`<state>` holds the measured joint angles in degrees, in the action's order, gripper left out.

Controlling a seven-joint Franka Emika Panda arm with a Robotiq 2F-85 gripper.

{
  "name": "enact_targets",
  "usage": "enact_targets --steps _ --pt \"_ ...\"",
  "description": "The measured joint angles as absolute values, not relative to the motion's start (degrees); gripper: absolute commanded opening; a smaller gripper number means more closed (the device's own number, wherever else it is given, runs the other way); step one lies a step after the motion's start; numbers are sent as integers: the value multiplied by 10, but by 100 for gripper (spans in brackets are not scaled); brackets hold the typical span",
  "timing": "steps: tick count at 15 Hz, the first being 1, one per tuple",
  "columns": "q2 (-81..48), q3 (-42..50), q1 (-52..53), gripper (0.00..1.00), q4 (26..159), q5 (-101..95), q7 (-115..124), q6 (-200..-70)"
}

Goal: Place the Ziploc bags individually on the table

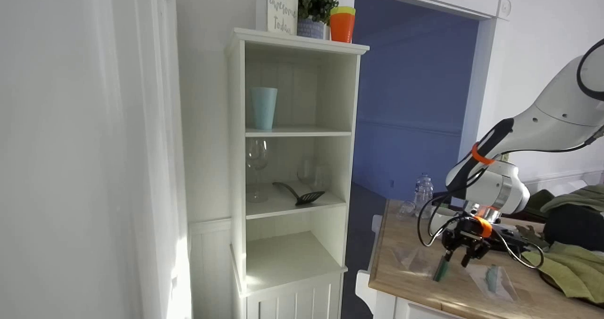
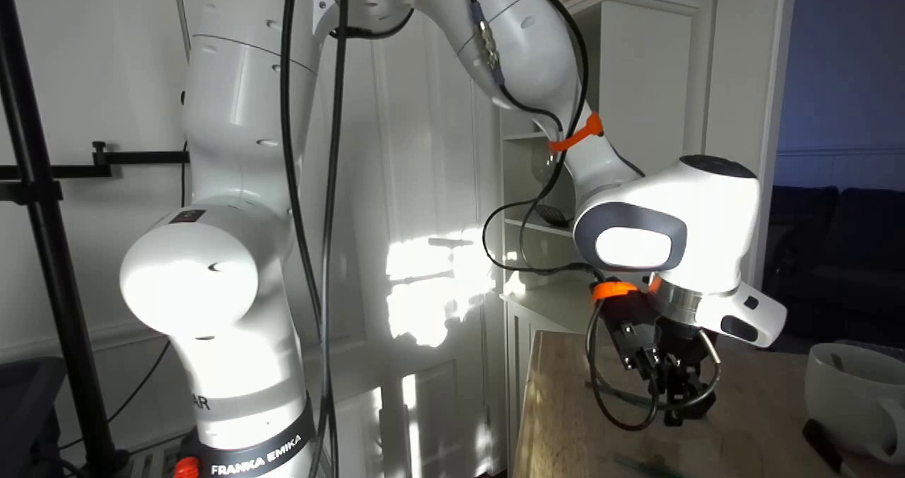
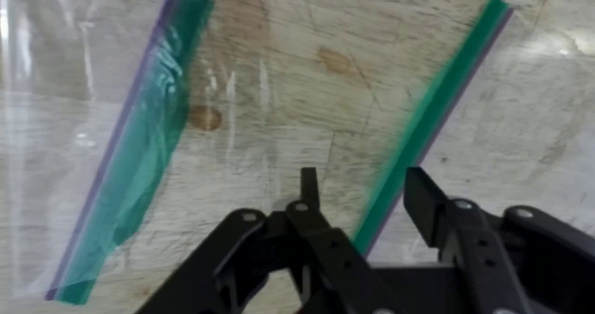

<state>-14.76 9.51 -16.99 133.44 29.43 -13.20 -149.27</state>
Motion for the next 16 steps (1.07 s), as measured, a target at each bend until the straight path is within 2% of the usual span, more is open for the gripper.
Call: enact_targets --steps 2,3,10,16 --pt "-129 115 -167 98 1335 227 -71 -1478" --pt "-117 126 -166 100 1334 193 -42 -1466" --pt "-4 149 -158 100 1332 36 70 -1355" --pt "104 142 -154 100 1320 20 77 -1328"
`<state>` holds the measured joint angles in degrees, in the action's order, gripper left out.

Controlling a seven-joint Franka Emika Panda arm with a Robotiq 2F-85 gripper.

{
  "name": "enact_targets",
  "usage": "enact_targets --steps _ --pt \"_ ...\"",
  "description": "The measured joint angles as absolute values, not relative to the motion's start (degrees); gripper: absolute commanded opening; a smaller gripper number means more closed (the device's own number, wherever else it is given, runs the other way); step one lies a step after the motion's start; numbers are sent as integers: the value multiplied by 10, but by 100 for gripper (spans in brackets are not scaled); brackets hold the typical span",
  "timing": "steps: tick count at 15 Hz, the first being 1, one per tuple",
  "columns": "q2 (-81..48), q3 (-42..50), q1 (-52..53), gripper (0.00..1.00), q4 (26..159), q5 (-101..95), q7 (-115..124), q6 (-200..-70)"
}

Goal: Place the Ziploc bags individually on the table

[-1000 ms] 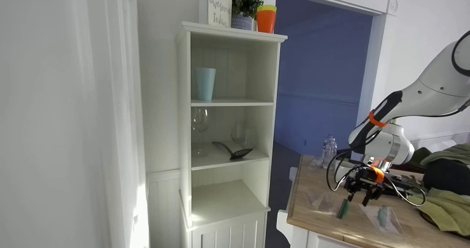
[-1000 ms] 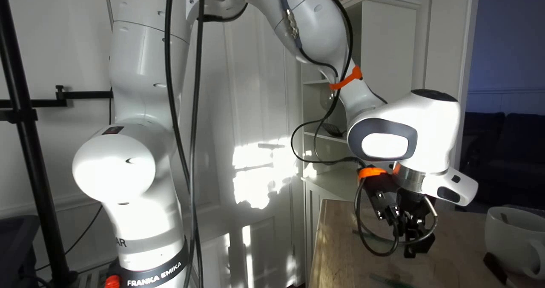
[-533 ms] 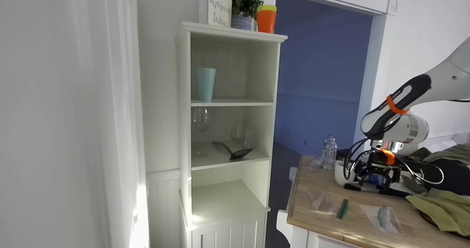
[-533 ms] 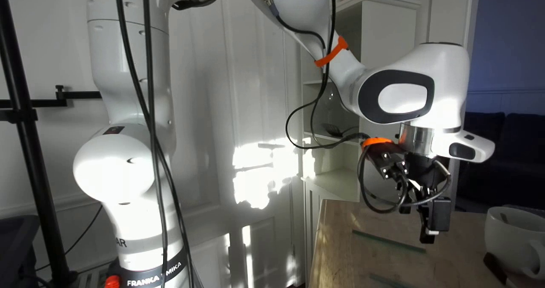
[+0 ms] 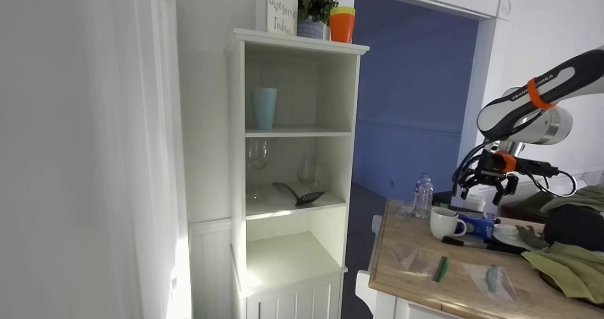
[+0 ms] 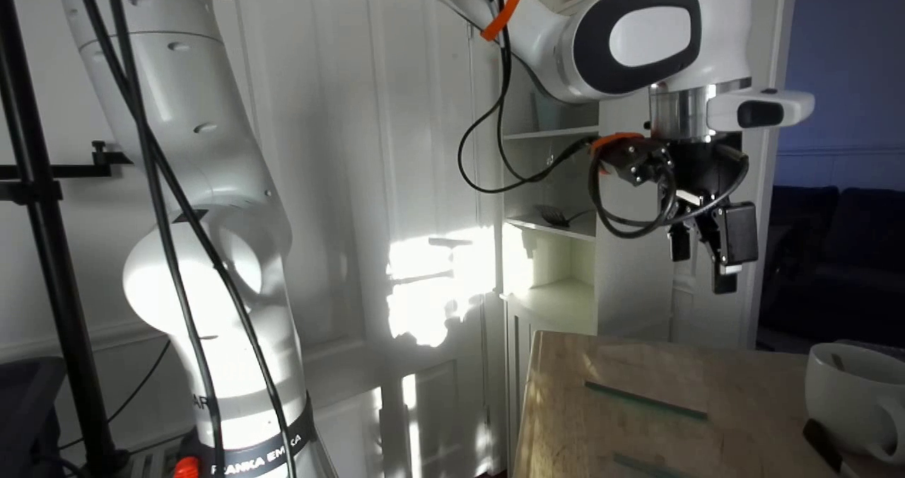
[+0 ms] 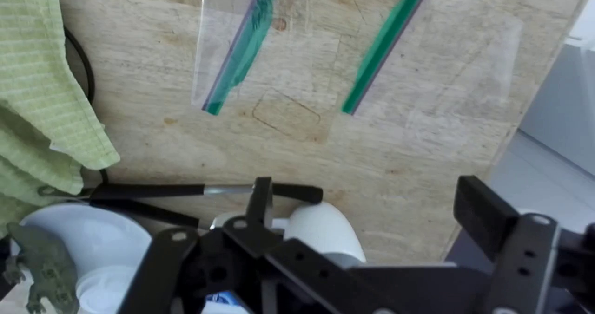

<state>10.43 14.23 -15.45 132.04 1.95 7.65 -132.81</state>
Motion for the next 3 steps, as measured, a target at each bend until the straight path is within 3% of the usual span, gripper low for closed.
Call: enact_targets --steps 3 --pt "137 147 -153 100 1318 65 27 -1328"
